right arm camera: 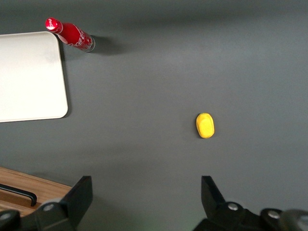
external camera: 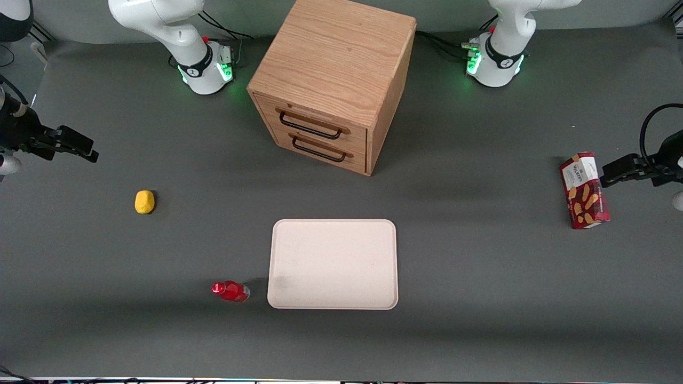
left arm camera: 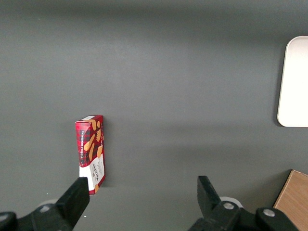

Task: Place coke bottle on tray
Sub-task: 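Move the right gripper down toward the red Coca-Cola bottle beside the tray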

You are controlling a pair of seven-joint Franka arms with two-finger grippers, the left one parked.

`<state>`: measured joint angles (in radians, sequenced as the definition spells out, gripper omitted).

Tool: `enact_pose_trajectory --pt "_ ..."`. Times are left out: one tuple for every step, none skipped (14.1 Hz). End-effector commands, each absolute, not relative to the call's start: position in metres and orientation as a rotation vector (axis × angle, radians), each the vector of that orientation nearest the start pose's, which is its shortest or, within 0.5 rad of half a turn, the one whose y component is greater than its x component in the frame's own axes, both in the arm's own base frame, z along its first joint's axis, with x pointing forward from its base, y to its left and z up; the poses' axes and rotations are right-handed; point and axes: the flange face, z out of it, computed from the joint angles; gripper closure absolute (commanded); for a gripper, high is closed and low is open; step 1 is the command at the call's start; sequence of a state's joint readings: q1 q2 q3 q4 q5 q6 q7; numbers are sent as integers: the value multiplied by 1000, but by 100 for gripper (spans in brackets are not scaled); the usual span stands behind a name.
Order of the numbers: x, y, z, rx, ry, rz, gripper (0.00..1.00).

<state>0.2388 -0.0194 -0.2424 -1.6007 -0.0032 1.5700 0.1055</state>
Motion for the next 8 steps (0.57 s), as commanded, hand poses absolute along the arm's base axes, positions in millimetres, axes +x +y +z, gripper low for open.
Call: enact_pose_trajectory --pt "551 0 626 -3150 211 23 0" --pt "551 0 626 -3148 213 23 0" --pt "551 0 627 -3147 213 21 0" --pt "553 1 628 -3145 210 16 0" --pt "559 4 628 -3151 194 10 0" --pt "569 12 634 -3158 170 -17 0" --pt "578 26 634 -3164 135 -16 0" --pt "591 37 631 -3173 114 -9 0"
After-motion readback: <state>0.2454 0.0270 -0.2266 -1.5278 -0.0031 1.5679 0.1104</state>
